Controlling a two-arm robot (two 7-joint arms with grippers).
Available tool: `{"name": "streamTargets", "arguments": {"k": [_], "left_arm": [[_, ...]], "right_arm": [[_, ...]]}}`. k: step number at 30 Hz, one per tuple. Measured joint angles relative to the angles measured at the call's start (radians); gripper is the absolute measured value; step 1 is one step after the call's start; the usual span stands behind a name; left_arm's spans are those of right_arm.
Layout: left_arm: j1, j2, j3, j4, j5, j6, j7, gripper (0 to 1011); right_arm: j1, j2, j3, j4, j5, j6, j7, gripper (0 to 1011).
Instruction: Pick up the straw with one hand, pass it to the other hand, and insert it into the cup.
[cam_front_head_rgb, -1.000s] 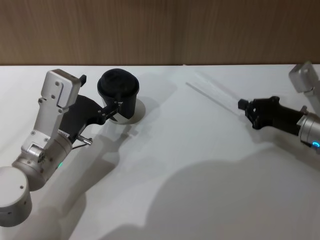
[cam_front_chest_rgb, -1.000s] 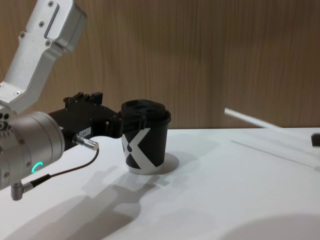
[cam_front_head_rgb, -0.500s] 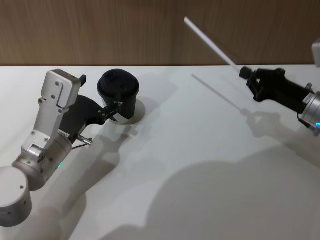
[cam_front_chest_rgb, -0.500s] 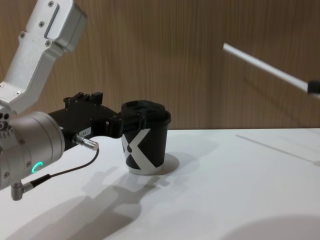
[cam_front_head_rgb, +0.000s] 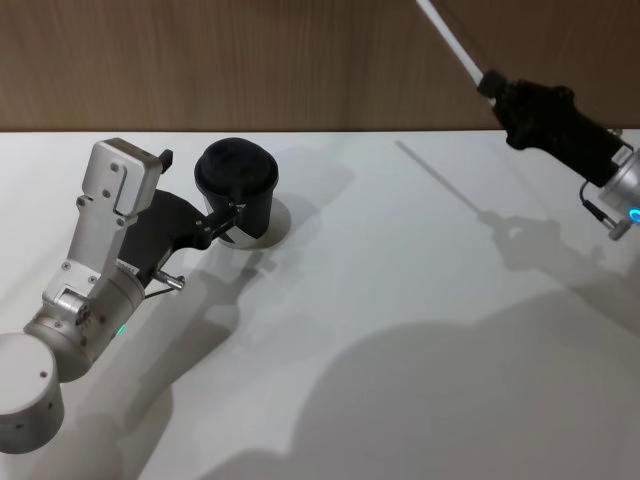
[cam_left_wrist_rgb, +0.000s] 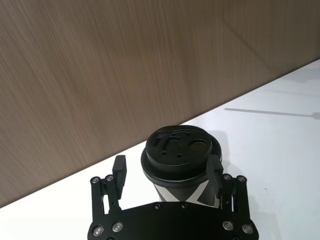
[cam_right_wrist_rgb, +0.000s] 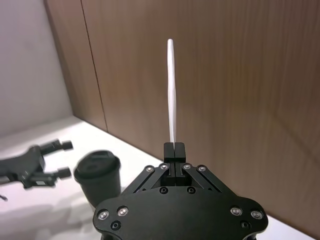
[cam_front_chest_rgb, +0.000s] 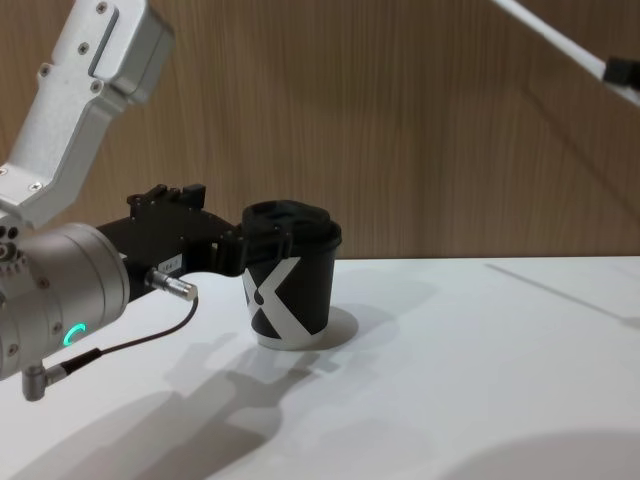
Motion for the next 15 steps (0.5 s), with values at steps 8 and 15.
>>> {"name": "streamTargets", "arguments": {"k": [8,15], "left_arm": [[0.000,0.000,0.000,0.000,0.000,0.000,0.000,1003],[0.000,0.000,0.000,0.000,0.000,0.000,0.000,1003]], "right_arm": [[0.015,-0.042,0.009,-0.029,0.104,0.058,0.018,4],[0.029,-0.073,0.003,-0.048,0.180,0.123,0.032,4]]}}
